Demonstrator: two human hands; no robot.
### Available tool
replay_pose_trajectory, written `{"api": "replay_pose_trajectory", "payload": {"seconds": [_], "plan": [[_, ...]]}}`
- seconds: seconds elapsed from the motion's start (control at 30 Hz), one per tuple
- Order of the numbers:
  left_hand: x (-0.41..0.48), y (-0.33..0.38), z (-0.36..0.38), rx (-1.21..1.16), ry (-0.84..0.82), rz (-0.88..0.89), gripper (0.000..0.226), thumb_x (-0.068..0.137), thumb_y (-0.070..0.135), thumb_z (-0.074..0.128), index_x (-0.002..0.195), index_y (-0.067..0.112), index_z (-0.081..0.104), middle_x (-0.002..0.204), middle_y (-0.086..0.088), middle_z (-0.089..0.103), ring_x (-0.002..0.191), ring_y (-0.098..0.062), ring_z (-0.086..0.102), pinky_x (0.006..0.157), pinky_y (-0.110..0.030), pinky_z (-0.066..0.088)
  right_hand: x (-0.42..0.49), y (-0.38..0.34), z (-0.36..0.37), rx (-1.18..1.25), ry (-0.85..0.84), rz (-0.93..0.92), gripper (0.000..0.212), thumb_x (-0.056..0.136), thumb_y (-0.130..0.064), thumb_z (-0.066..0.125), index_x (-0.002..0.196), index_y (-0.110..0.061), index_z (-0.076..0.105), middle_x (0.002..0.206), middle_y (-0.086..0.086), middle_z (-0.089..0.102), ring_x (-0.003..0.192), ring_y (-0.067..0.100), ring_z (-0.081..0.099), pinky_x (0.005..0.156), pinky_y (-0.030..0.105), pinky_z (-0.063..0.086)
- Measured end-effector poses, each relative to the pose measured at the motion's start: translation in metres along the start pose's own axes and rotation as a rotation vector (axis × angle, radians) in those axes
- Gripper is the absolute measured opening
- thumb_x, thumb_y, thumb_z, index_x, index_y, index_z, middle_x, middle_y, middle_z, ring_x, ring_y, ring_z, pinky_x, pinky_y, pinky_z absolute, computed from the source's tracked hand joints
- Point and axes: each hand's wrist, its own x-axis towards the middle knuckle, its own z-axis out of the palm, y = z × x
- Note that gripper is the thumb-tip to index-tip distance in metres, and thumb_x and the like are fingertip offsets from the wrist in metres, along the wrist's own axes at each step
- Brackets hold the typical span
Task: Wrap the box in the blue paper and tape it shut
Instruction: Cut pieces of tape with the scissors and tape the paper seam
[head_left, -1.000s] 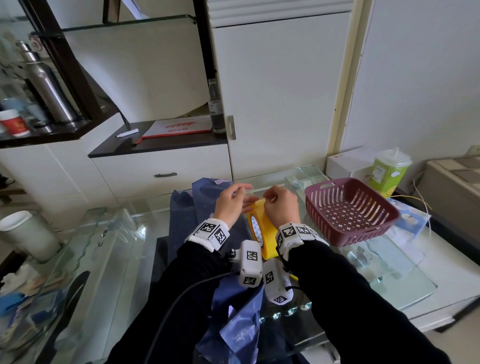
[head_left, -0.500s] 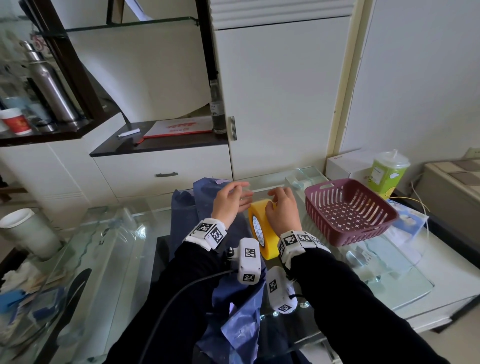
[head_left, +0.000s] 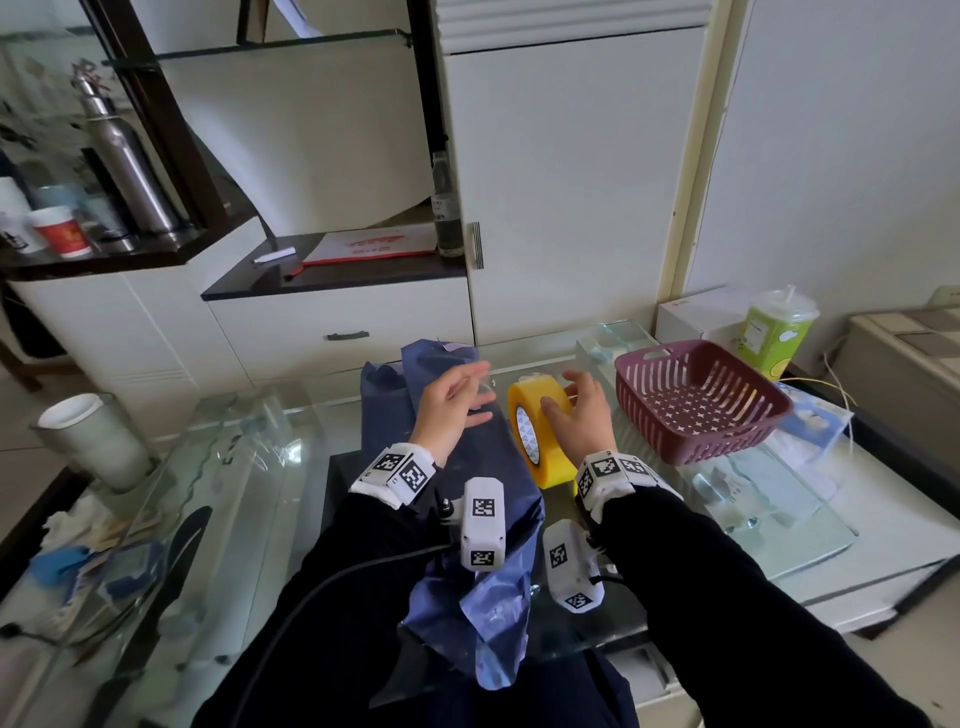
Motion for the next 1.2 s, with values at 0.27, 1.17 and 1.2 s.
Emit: {"api": "replay_pose_trajectory", "payload": {"seconds": [0.27,1.17,1.2], "plan": [[-0.013,-0.013,-0.008,-0.042,-0.039,-0.013,0.030,0.098,0.003,0.042,0.121,0.014,0.058,0.125,-0.005,0.056,0.093,-0.011,0.065,0.074,-0.019,0.058,0.004,0.002,-0.005,-0.024,0.005,0.025,0.050,0.087,-0.015,0.059,0.133,-0.005,0.042,0.133,0.015,0.043,0.124,0.029,0.044,0.104,0.038,0.035],[-0.038,-0.029,-0.004,-0.135,-0.099,-0.088,0.037,0.093,-0.003,0.049,0.122,0.018,0.058,0.091,0.001,0.053,0.081,-0.011,0.059,0.072,-0.017,0.056,-0.003,0.011,-0.009,-0.046,0.140,-0.051,0.058,0.082,-0.006,0.059,0.136,-0.006,0.040,0.134,0.018,0.040,0.123,0.035,0.042,0.102,0.042,0.034],[-0.038,-0.029,-0.004,-0.131,-0.109,-0.087,0.037,0.093,-0.003,0.049,0.122,0.017,0.059,0.089,0.001,0.052,0.080,-0.011,0.058,0.071,-0.017,0.056,-0.005,0.013,-0.010,-0.048,0.178,-0.092,0.054,0.081,-0.004,0.058,0.133,-0.005,0.044,0.129,0.019,0.043,0.117,0.037,0.046,0.100,0.044,0.037]]}}
